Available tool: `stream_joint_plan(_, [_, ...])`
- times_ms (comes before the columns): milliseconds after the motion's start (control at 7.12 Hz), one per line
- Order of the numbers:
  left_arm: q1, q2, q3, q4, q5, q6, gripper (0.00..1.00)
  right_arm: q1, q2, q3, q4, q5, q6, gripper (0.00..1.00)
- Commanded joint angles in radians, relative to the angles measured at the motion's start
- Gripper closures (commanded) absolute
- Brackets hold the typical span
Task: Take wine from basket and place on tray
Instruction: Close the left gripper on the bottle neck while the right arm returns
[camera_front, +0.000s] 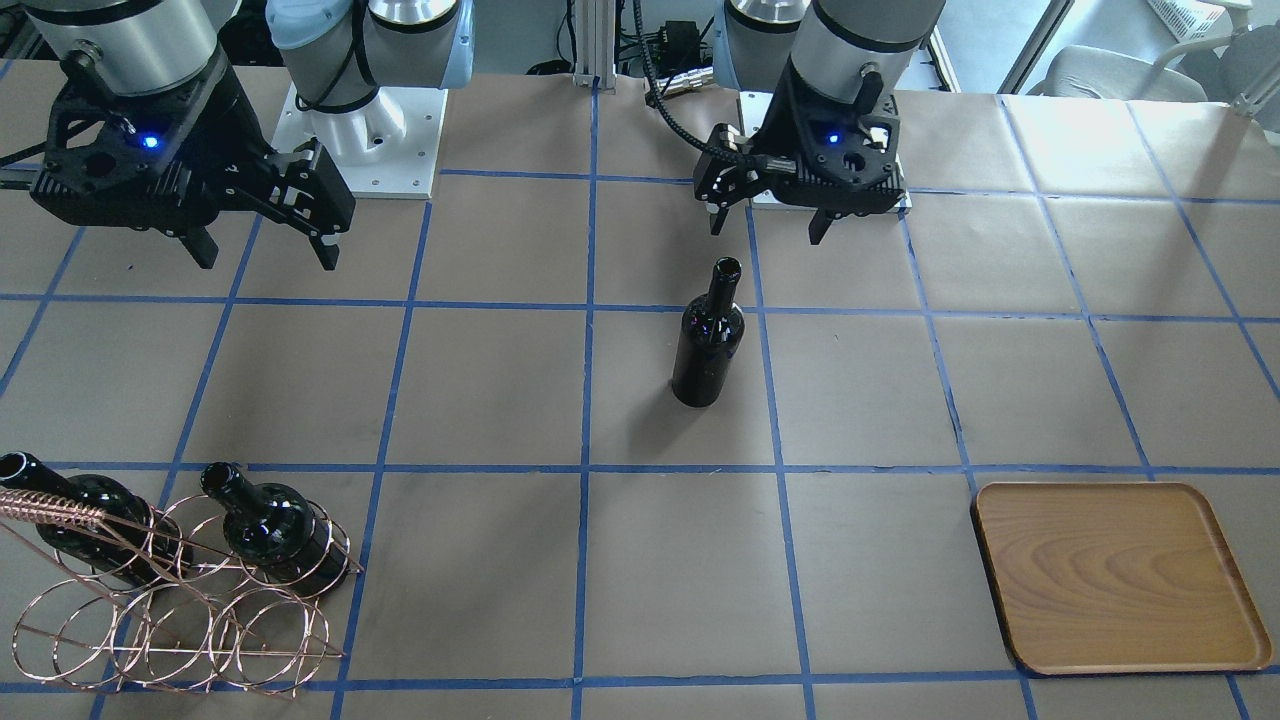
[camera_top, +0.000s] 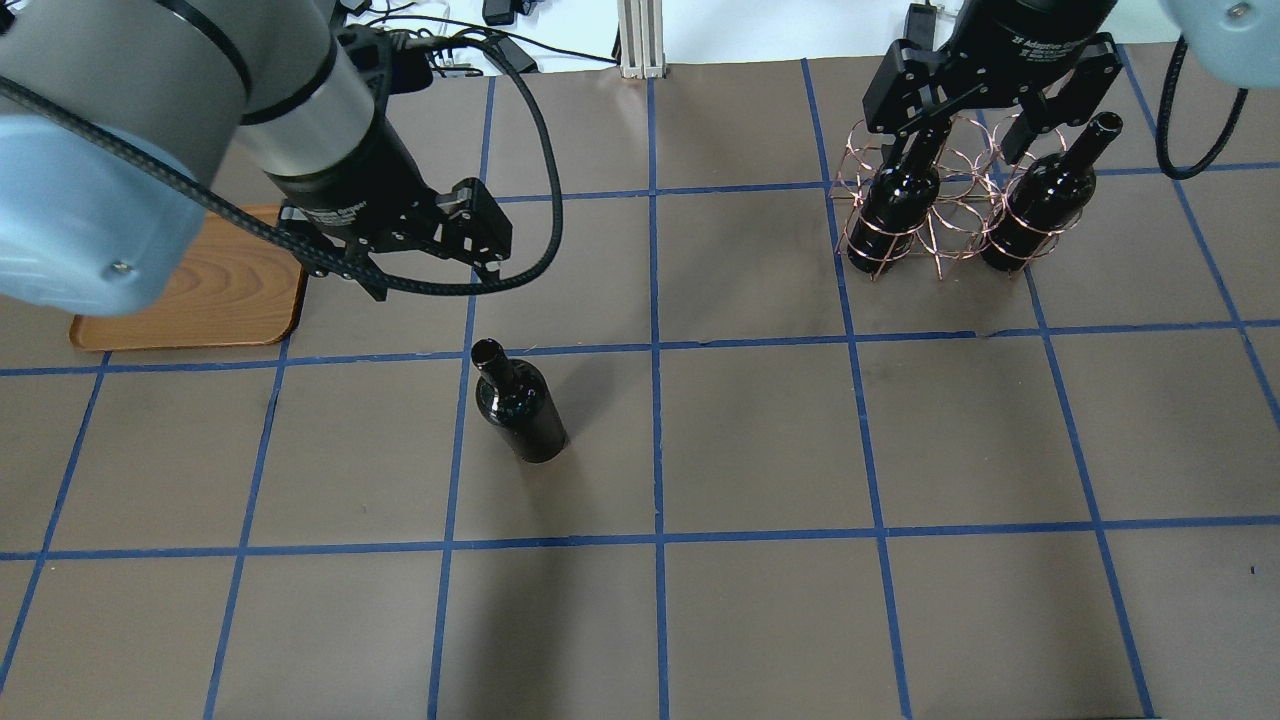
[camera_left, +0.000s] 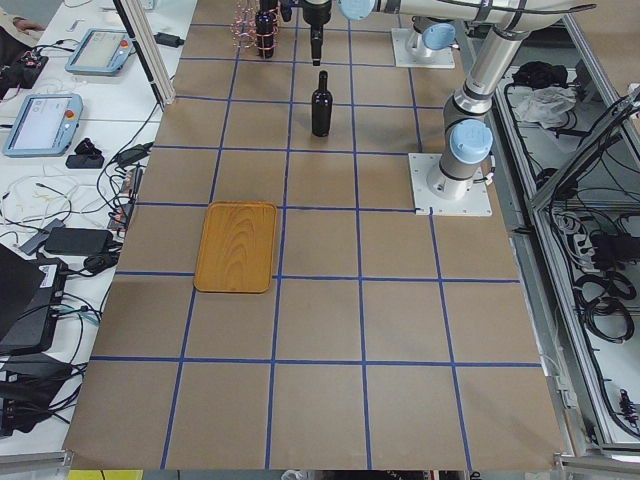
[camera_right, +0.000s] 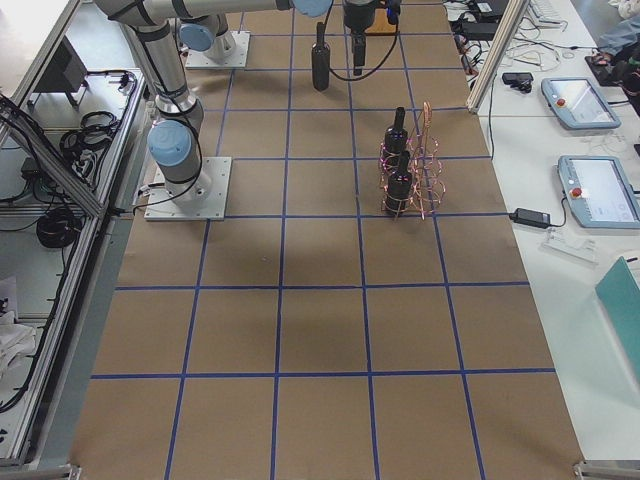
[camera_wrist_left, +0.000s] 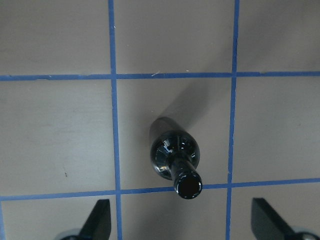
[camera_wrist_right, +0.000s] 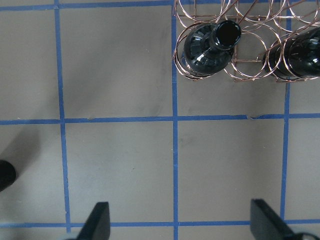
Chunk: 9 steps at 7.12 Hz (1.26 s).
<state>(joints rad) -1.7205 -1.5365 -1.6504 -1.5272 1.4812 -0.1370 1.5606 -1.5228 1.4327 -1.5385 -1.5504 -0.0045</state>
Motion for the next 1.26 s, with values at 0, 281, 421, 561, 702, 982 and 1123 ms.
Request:
stream_joint_plan(0, [-0.040,-0.010,-0.075,0.067,0.007,-0.027,0.00,-0.007,0.000,0.000,0.004,-0.002,-0.018,0.00])
stream_joint_plan(281, [-0.040,-0.028,-0.094,0.067,0.013,-0.023,0.06,-0.007,-0.002,0.005,0.003,-0.011,-0.028,0.00])
stream_joint_plan(421, [-0.040,-0.040,-0.104,0.068,0.027,-0.019,0.10,-0.007,-0.003,0.014,0.000,-0.013,-0.019,0.00])
stream_joint_plan(561, [-0.039,-0.053,-0.106,0.074,0.042,-0.018,0.10,0.002,-0.010,0.015,0.006,-0.016,-0.009,0.00])
stream_joint_plan(702, [-0.039,-0.062,-0.106,0.076,0.042,-0.018,0.10,0.013,-0.014,0.018,0.015,-0.017,0.039,0.00])
stream_joint_plan(982, [-0.031,-0.083,-0.104,0.113,0.048,-0.018,0.11,0.079,-0.007,0.017,0.003,-0.045,0.170,0.00])
stream_joint_plan(1123, [-0.031,-0.094,-0.106,0.114,0.047,-0.021,0.17,0.082,0.006,0.020,-0.047,-0.040,0.155,0.00])
